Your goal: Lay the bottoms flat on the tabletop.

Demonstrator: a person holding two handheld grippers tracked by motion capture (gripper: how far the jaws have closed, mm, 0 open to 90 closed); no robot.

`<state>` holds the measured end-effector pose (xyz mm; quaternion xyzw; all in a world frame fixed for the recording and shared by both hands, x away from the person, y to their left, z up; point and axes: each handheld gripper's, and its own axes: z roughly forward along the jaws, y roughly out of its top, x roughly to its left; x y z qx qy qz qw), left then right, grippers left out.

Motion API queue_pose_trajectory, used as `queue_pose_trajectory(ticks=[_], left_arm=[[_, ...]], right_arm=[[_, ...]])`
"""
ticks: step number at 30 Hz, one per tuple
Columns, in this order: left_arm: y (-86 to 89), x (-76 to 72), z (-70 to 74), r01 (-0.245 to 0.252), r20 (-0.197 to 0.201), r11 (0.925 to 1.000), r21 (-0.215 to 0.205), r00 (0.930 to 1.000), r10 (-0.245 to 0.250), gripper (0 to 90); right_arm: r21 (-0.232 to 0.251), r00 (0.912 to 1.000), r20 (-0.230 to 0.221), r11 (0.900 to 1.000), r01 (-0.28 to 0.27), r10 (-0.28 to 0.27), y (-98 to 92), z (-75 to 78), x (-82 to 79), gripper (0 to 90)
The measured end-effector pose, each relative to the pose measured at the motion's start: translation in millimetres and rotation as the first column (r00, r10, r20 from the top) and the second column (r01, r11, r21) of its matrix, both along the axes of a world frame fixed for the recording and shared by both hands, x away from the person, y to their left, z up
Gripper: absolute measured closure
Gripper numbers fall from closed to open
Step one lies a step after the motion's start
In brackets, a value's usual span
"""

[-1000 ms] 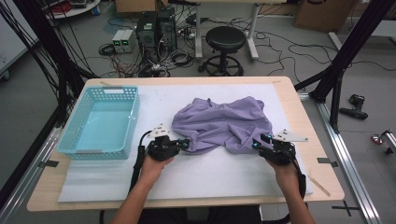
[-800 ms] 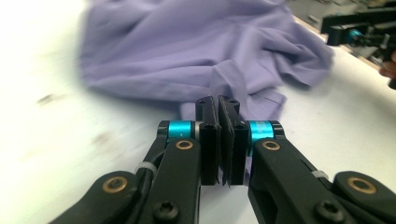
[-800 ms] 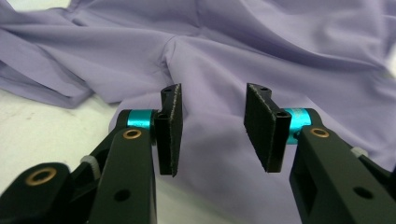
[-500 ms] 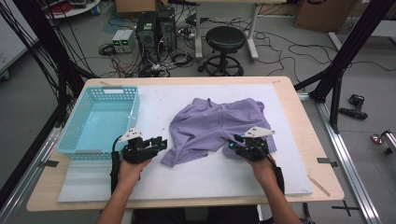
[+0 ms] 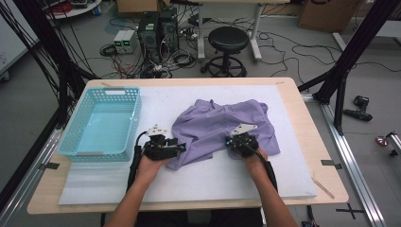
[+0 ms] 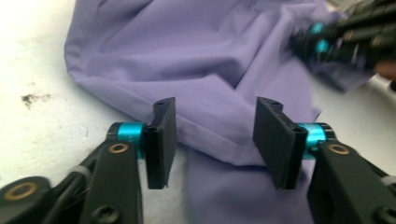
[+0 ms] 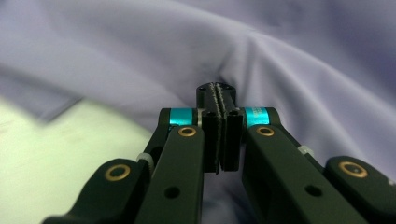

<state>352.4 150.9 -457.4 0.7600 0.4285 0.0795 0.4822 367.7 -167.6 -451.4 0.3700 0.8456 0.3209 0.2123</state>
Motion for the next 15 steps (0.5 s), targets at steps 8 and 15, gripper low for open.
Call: queue_pose_trajectory(ticks=[8,15], left_arm=[[6.9,-0.3,3.1,-0.048,0.079,0.9987,-0.014,0.9957,0.049,61.8],[19.1,-2.9,11.1,-0.053,0.143,0.9954,-0.08,0.9876,0.064,60.2]], right_arm=[[0.168,0.9995,0.025,0.986,0.016,-0.02,-22.5,16.9,-11.7,73.3],[0.199,0.9931,0.026,0.973,-0.117,0.115,-10.2,9.5,-30.0,73.3]])
